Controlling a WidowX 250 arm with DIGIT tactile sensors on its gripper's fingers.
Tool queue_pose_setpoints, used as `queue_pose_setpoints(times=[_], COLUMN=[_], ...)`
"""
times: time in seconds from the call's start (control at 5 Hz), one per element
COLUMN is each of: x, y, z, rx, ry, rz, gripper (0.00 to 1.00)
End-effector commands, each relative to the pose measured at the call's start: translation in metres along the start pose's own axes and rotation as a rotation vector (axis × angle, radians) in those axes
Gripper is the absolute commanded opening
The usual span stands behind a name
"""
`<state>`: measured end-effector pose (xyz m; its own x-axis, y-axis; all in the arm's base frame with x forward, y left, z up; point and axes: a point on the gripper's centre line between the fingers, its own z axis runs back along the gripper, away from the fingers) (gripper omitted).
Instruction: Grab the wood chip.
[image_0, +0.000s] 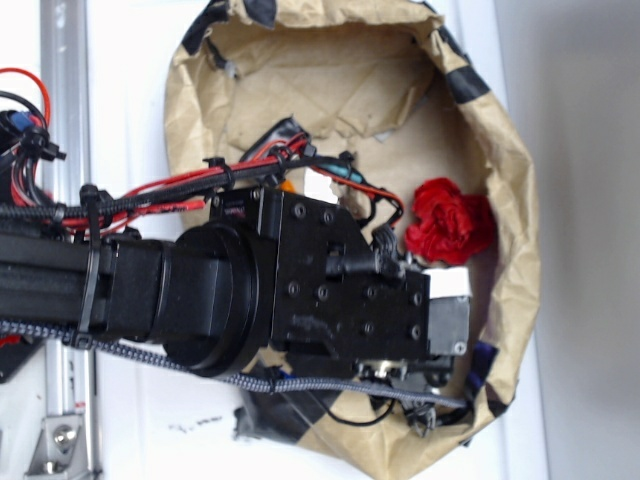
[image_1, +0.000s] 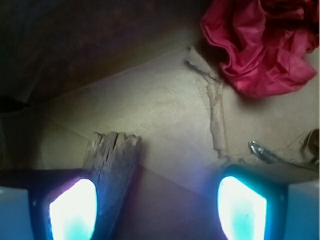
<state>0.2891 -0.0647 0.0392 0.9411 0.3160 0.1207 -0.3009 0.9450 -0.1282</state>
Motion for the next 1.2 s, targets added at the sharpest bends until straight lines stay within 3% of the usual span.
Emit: queue_pose_setpoints(times=[0.0,0.2,0.4,1.0], x=[0.011,-0.003,-0.016,-0.013], y=[-0.023,-0.046,-0.053,-0.029], z=[-0.004,-0.017,-0.021,-0.001], rx=[-0.074,-0.067,-0.061,-0.095], ry=[-0.001,0.019,0.021,-0.006], rz=[-0.041,-0.107,-0.109,-0.059], gripper=[1.0,1.0,0.0,0.0])
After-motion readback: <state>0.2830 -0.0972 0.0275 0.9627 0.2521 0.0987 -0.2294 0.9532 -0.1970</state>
